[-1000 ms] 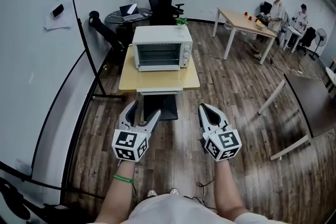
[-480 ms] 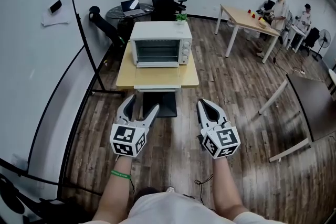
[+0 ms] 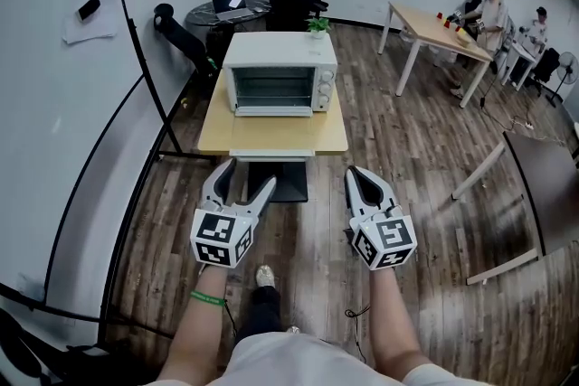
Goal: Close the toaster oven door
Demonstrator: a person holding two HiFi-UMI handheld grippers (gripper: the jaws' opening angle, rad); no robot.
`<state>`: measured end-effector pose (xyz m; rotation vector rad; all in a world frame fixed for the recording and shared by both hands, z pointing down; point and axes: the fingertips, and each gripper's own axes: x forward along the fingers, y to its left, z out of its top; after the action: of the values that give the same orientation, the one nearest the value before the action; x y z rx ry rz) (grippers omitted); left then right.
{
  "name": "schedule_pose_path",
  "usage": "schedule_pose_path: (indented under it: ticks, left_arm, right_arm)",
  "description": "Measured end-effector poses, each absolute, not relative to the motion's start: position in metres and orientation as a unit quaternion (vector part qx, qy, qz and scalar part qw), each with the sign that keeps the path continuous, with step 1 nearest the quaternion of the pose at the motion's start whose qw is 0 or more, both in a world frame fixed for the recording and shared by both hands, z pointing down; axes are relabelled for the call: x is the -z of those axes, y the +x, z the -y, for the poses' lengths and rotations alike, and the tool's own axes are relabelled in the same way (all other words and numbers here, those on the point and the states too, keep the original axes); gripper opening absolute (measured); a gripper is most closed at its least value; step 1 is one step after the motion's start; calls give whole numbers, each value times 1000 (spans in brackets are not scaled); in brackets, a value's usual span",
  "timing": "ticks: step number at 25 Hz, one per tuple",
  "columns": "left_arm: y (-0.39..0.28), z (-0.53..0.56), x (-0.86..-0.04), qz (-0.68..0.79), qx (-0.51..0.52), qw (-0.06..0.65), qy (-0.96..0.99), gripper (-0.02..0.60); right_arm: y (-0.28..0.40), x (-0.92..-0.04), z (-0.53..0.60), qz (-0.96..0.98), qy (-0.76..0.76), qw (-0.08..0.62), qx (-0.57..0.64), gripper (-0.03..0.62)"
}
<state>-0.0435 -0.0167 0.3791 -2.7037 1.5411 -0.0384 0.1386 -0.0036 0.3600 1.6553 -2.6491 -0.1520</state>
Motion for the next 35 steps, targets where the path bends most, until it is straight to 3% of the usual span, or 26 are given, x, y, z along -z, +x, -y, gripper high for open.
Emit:
schedule_pose_path:
  ticks: [22,35]
  left_arm:
    - [-70,248,-392,-465,11,-8,-885,325]
    - [-63,315,-381,-473,8,1,-881,325]
  right_arm:
    - [102,-362,221,833,550,31,45,0]
    - [110,-356,289,834,550,25,46,0]
